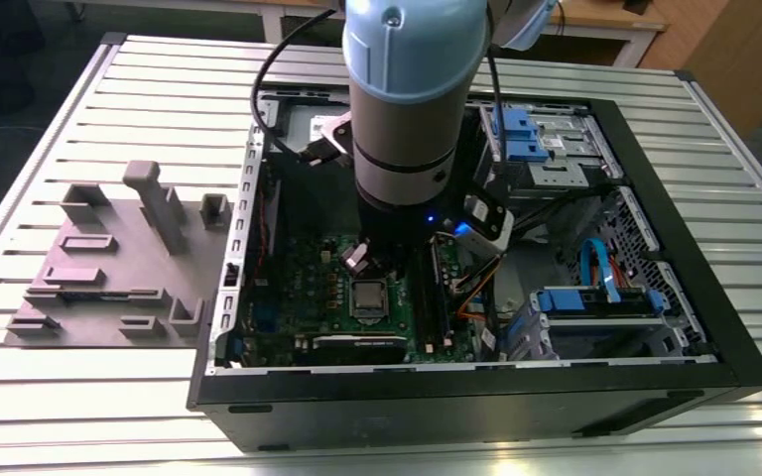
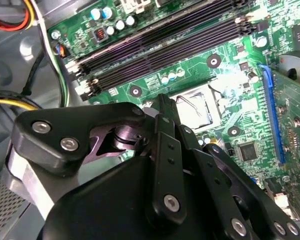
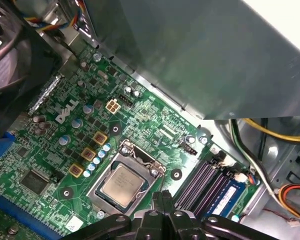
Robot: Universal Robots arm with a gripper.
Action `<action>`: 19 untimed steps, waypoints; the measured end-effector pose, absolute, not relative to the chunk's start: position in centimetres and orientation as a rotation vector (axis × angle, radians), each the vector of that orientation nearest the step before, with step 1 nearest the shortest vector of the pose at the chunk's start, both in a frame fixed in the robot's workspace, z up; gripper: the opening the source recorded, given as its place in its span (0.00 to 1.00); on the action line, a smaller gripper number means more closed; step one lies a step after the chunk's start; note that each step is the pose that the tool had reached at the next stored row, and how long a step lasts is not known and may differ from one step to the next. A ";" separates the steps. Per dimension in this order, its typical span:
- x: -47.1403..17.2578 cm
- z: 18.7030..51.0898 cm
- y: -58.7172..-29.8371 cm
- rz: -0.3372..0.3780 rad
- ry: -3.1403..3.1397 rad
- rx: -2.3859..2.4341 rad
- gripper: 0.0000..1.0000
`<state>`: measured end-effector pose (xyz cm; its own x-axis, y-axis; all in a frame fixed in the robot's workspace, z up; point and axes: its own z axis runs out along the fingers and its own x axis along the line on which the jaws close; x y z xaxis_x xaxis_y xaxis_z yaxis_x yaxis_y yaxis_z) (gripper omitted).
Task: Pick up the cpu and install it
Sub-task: 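Install the first cpu locking lever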
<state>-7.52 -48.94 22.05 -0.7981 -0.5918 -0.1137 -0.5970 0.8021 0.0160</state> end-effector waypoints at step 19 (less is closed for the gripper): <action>-7.5 22.5 -48.9 0.039 2.903 -0.920 0.10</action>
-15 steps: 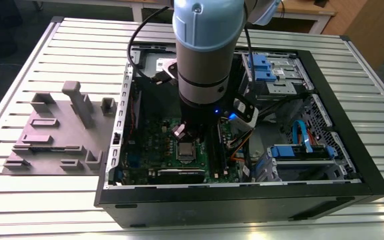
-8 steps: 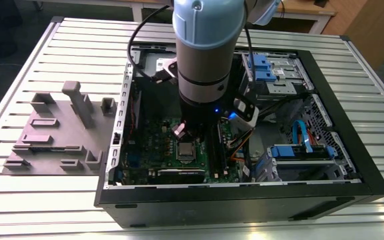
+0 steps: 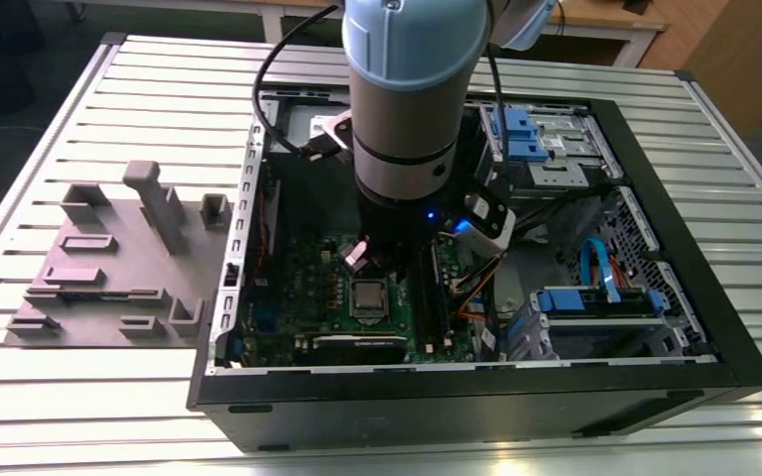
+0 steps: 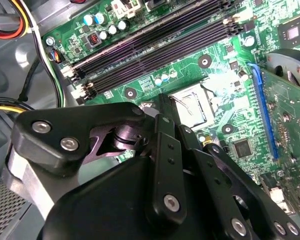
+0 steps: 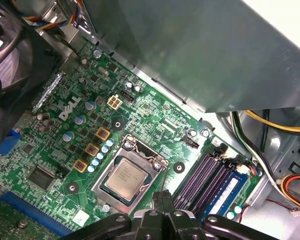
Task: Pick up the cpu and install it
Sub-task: 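Install the first cpu locking lever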
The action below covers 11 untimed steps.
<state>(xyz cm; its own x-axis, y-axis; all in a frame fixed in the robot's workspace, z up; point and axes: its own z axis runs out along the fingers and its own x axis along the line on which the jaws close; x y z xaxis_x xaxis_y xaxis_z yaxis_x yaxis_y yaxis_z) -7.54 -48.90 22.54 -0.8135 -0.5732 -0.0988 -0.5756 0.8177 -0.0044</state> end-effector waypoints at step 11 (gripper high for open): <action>-7.7 21.8 -49.1 0.036 2.905 -0.901 0.10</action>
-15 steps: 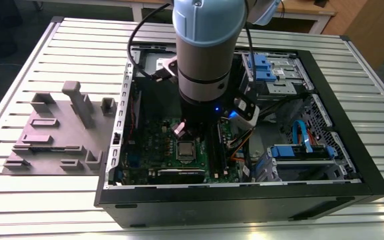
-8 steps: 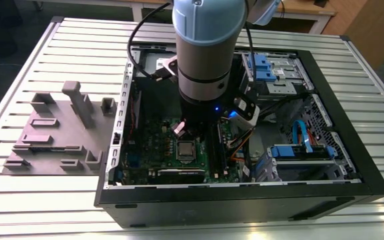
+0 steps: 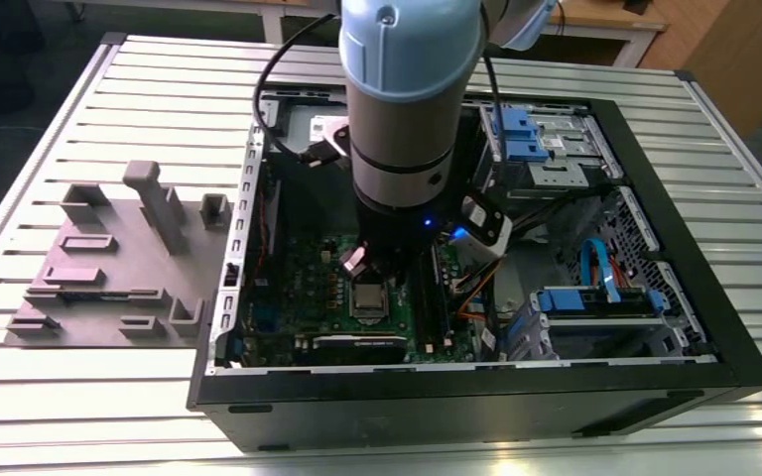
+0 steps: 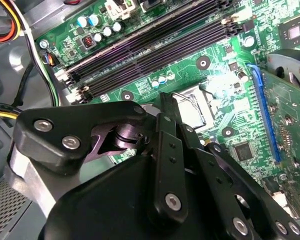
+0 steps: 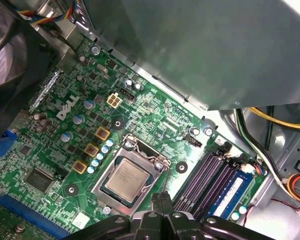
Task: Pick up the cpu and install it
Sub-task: 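Install the first cpu locking lever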
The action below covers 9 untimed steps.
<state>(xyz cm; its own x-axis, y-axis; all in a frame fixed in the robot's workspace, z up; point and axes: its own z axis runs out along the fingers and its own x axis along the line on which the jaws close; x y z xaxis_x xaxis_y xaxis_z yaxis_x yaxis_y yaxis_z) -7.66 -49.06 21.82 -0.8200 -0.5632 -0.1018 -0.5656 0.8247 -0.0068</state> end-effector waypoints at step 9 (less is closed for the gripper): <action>-7.7 20.8 -49.1 0.033 2.906 -0.889 0.10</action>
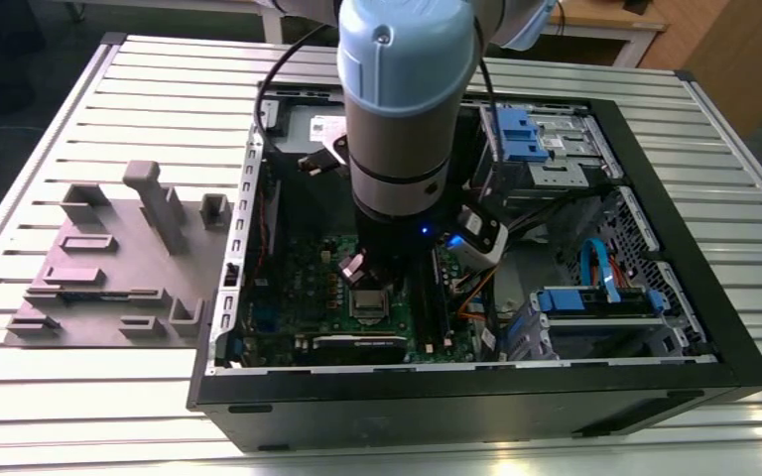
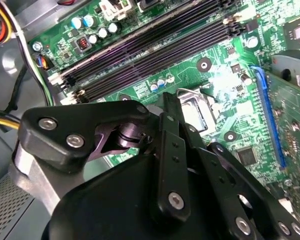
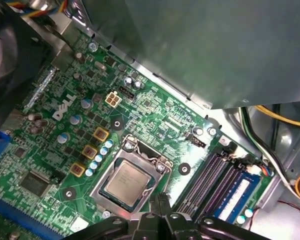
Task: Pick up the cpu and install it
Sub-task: 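Install the first cpu locking lever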
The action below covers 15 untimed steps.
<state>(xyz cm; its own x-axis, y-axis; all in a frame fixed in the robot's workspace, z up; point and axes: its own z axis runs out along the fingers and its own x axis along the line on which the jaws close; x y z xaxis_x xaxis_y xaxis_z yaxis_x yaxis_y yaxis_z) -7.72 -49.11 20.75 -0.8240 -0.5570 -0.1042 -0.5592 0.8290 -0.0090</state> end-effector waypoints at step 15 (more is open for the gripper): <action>-7.7 20.1 -49.5 0.016 2.911 -0.885 0.10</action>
<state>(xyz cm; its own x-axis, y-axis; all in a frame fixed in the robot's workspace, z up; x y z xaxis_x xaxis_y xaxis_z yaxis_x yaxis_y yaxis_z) -7.72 -49.50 20.13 -0.8263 -0.5547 -0.0978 -0.5557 0.8312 -0.0191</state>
